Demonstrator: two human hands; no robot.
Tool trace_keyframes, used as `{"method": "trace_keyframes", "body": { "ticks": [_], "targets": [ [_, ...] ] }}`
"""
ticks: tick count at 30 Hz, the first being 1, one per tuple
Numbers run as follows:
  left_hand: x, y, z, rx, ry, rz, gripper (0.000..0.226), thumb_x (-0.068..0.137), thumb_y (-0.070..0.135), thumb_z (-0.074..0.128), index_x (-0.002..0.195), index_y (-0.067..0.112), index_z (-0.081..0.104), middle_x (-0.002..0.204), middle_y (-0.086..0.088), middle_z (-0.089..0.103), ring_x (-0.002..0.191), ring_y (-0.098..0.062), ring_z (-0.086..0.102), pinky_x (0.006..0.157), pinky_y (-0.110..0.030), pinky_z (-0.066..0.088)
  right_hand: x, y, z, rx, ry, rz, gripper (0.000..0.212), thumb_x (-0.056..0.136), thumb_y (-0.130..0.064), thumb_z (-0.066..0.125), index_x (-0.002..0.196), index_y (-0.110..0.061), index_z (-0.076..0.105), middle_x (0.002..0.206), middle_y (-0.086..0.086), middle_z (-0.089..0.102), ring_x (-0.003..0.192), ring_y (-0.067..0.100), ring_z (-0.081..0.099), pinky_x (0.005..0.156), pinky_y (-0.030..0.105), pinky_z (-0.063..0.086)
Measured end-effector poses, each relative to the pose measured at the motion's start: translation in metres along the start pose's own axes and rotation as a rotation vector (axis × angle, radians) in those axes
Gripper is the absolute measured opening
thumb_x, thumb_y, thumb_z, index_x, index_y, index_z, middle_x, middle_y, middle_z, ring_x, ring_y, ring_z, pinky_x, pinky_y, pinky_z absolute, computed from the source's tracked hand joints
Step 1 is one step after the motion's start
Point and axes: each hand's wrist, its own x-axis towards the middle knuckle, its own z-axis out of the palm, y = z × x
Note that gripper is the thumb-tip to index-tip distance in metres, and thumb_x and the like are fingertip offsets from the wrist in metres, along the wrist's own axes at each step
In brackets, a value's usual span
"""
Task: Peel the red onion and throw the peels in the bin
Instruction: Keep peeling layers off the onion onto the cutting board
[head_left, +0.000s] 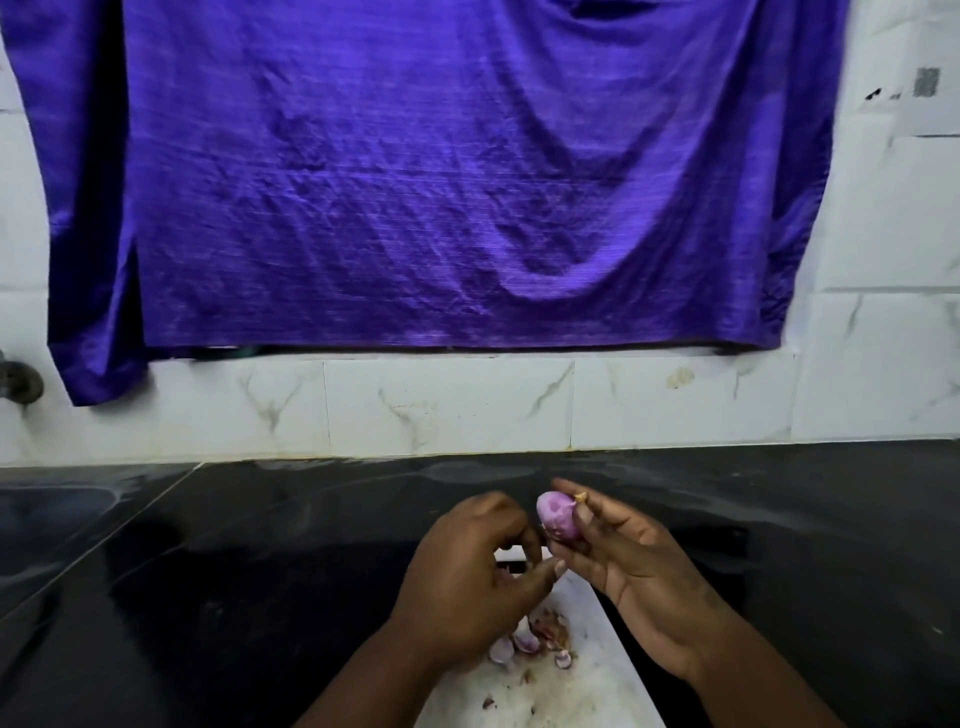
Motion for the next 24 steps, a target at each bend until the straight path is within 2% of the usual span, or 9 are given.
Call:
{"method": "trace_keyframes", "body": {
  "ticks": [4, 7, 11, 14, 18, 22, 24],
  "targets": [
    [0.0004, -0.0031, -0.0016, -0.012, 0.109, -0.05, 0.032, 0.083, 0.05, 0.081, 0.085, 0.033, 0.054, 0.087, 0.017, 0.058, 0.087, -0.004, 0.057, 0.068, -0.025, 0.048, 0.0004, 0.0002, 0.0006, 0.04, -0.035, 0.026, 0.047, 0.087, -0.003, 0.06, 0.134, -0.007, 0.064, 0.129, 0.018, 0.071, 0.12, 0.032, 0.067, 0.098, 0.037, 0.058],
    [0.0003, -0.0018, -0.0027, -0.068, 0.079, -0.044, 0.031, 0.085, 0.046, 0.082, 0.106, 0.038, 0.06, 0.105, 0.023, 0.061, 0.102, -0.002, 0.06, 0.081, -0.028, 0.055, -0.0011, 0.0007, 0.0029, -0.061, -0.036, -0.005, 0.052, 0.084, -0.001, 0.069, 0.135, -0.014, 0.064, 0.129, 0.009, 0.073, 0.12, 0.027, 0.069, 0.095, 0.037, 0.06],
    [-0.0009, 0.0011, -0.0029, -0.087, 0.036, 0.003, 0.044, 0.085, 0.038, 0.082, 0.124, 0.041, 0.062, 0.121, 0.025, 0.058, 0.117, -0.004, 0.059, 0.093, -0.035, 0.055, -0.0027, 0.0009, 0.0025, -0.164, 0.0, -0.036, 0.057, 0.073, -0.003, 0.082, 0.127, -0.019, 0.071, 0.122, 0.008, 0.075, 0.11, 0.026, 0.073, 0.08, 0.035, 0.061],
    [-0.0002, 0.0015, -0.0035, -0.107, 0.025, -0.01, 0.046, 0.085, 0.03, 0.084, 0.126, 0.039, 0.066, 0.122, 0.023, 0.058, 0.119, -0.005, 0.058, 0.095, -0.036, 0.055, -0.0024, 0.0007, 0.0023, -0.197, -0.002, -0.034, 0.059, 0.068, -0.003, 0.091, 0.122, -0.019, 0.074, 0.12, 0.01, 0.075, 0.108, 0.027, 0.073, 0.079, 0.035, 0.061],
    [0.0, 0.0031, -0.0021, -0.154, 0.013, 0.013, 0.041, 0.087, 0.021, 0.079, 0.124, 0.033, 0.067, 0.12, 0.019, 0.06, 0.116, -0.01, 0.062, 0.094, -0.035, 0.056, -0.0002, 0.0018, 0.0012, -0.204, -0.007, -0.057, 0.062, 0.063, -0.011, 0.093, 0.122, -0.017, 0.074, 0.124, 0.011, 0.075, 0.116, 0.03, 0.07, 0.086, 0.034, 0.059],
    [0.001, 0.0057, -0.0044, -0.199, 0.044, -0.025, 0.038, 0.085, 0.011, 0.078, 0.116, 0.029, 0.067, 0.114, 0.019, 0.061, 0.112, -0.008, 0.063, 0.09, -0.018, 0.053, -0.0004, 0.0008, 0.0012, -0.192, -0.031, -0.066, 0.059, 0.072, -0.004, 0.083, 0.128, -0.013, 0.069, 0.124, 0.011, 0.075, 0.117, 0.029, 0.07, 0.085, 0.031, 0.06],
    [0.0012, 0.006, -0.0051, -0.211, 0.031, -0.053, 0.039, 0.083, 0.013, 0.078, 0.114, 0.032, 0.065, 0.113, 0.02, 0.061, 0.112, -0.006, 0.062, 0.089, -0.018, 0.052, -0.0007, -0.0002, 0.0012, -0.212, -0.027, -0.071, 0.06, 0.071, -0.002, 0.085, 0.128, -0.014, 0.069, 0.123, 0.01, 0.075, 0.116, 0.028, 0.071, 0.085, 0.029, 0.06]
  ]
}}
